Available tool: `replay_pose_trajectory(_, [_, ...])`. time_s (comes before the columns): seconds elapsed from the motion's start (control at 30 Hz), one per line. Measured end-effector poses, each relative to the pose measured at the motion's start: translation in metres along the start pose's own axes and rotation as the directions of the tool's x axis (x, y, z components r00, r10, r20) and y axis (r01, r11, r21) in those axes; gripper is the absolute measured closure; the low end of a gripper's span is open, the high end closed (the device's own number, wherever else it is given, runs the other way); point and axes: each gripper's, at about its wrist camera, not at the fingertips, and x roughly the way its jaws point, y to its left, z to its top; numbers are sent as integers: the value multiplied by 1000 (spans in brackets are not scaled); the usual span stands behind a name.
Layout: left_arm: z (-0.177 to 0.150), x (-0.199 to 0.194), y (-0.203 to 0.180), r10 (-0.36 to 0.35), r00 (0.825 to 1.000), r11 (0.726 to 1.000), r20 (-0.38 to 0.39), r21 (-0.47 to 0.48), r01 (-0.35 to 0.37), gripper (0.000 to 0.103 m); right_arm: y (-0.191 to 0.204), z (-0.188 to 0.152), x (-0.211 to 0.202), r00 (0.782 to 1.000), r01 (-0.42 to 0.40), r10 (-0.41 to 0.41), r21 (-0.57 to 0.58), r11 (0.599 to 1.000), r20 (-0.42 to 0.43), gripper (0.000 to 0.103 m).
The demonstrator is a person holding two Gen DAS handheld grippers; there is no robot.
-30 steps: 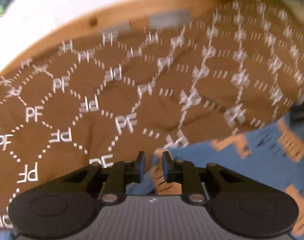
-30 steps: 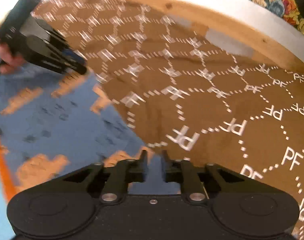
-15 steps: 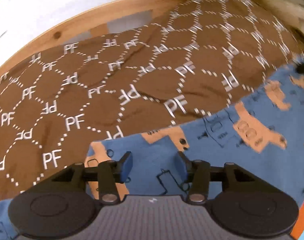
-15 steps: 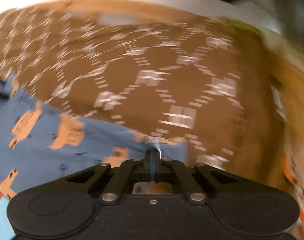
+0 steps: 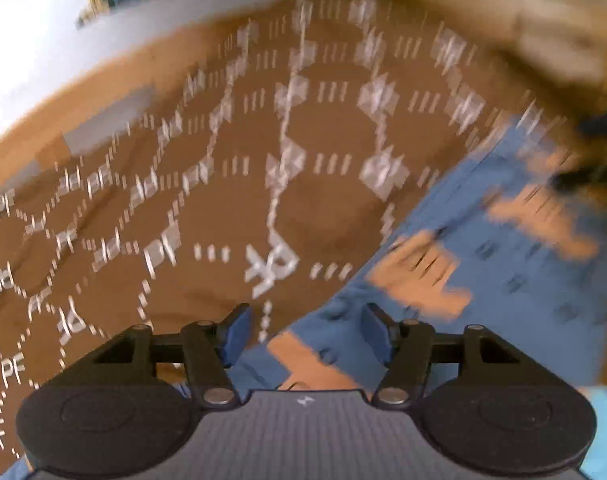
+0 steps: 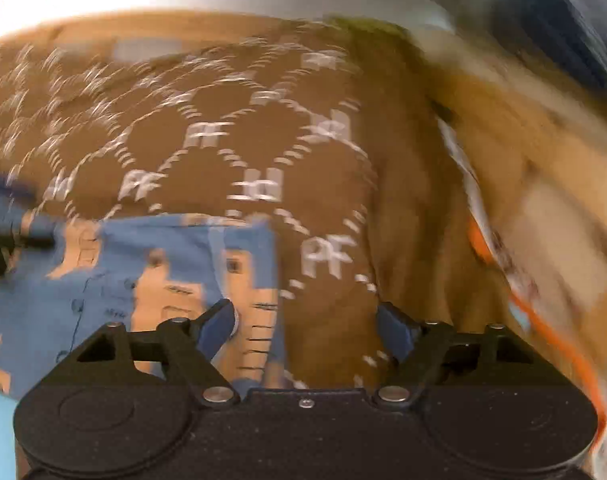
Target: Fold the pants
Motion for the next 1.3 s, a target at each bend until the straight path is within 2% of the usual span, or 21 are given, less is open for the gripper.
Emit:
replay_pose_trajectory(0.07, [0,-3,7,-10,1000,999,24,-43,11,33,-12,-2,-13,999,22,-24,71,997,38,21])
replay_pose_trajectory(0.17, [5,-20,9,-32,995,996,92,-86,40,30,-13,-7,-36,996,-15,6,107,994,87,15])
replay_pose_trajectory(0.23, [7,-34,7,-58,986,993,154,-96,73,19,-5,-13,-44,994,-48,39,87,995,102,11])
replay_pose_trajectory(0.3, [2,-47,5,-69,979,989,191,-114,92,16,9,-18,-42,994,-54,52,27,998,94,10])
replay_pose_trajectory(0.37, [-7,-57,7,-70,980,986,186,-138,96,16,20,-23,-34,997,-41,42,-23,999,58,10])
replay_pose_trajectory(0.43, [-25,-67,17,-49,985,984,165,-163,76,16,17,-28,-30,999,-41,40,19,999,34,11])
replay_pose_trajectory(0.53, [-59,-95,47,14,992,976,128,-218,15,16,13,-30,-36,997,-49,45,79,996,56,11])
replay_pose_trajectory(0.6, [-75,-105,71,86,992,966,95,-252,-60,16,17,-30,-37,997,-51,47,72,996,59,10])
replay_pose_trajectory(0.7, [-105,-116,112,191,981,921,7,-347,-177,11,24,-31,-34,997,-63,59,76,995,48,8])
replay_pose_trajectory(0.8, [-134,-107,157,230,960,831,-162,-481,-280,12,26,-32,-30,998,-62,59,94,994,32,7])
replay_pose_trajectory(0.83, [-141,-107,167,220,960,807,-172,-521,-278,14,27,-32,-29,998,-57,55,95,994,27,7])
replay_pose_trajectory(0.9, [-141,-116,174,203,970,785,-135,-570,-243,13,27,-31,-31,998,-62,59,102,993,33,7])
replay_pose_trajectory(0.93, [-135,-119,172,205,972,783,-117,-577,-234,13,26,-31,-32,997,-66,62,108,992,37,7])
replay_pose_trajectory(0.97, [-128,-121,167,200,976,792,-88,-571,-214,13,26,-31,-34,997,-70,65,113,991,40,7])
replay_pose_trajectory(1.03, [-107,-121,152,170,985,830,-17,-537,-152,12,24,-30,-34,996,-80,74,121,989,46,7])
replay_pose_trajectory(1.13, [-66,-113,115,65,992,898,111,-440,-10,8,22,-31,-35,993,-104,97,134,986,60,8])
replay_pose_trajectory(1.2, [-33,-99,81,-48,982,934,181,-339,108,8,20,-31,-35,992,-114,106,142,983,62,11])
replay_pose_trajectory(1.3, [12,-72,33,-175,955,956,238,-190,222,8,13,-32,-37,990,-132,121,162,978,71,18])
